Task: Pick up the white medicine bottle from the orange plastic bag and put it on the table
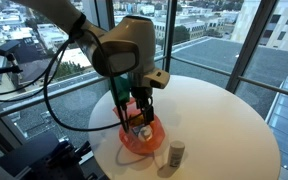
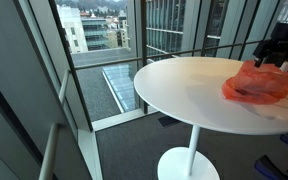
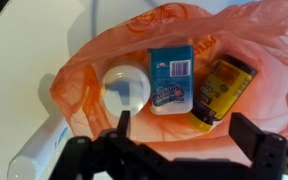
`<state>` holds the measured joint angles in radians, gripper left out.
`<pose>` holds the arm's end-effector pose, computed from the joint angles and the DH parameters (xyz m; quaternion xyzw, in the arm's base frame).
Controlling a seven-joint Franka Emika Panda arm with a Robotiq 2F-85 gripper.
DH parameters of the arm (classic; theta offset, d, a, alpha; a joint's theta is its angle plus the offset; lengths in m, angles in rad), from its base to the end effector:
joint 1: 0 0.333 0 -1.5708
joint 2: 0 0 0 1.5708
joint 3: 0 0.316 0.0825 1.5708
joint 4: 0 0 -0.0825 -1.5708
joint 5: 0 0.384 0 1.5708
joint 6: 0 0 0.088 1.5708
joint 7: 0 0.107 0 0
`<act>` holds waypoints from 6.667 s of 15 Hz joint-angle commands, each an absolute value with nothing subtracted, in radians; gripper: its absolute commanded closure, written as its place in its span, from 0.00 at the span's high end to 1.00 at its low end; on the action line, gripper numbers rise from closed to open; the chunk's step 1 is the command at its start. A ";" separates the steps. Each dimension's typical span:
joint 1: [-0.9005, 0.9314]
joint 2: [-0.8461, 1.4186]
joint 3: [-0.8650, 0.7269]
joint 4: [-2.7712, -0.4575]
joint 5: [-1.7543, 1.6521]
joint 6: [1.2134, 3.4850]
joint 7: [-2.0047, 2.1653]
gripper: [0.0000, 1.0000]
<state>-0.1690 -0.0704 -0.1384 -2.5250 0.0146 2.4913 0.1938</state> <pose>0.4378 -0.1386 0.3054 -0.9671 0.2534 -0.0185 0.0083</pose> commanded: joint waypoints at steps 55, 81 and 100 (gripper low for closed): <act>-0.193 -0.282 -0.147 -2.508 -0.025 2.337 0.154 0.21; -0.380 -0.320 -0.290 -2.569 -0.082 2.298 0.130 0.21; -0.336 -0.094 -0.322 -2.614 0.019 2.607 0.021 0.21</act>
<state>-0.3588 -0.1284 -0.3193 -2.6157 -0.0249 2.5653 0.0706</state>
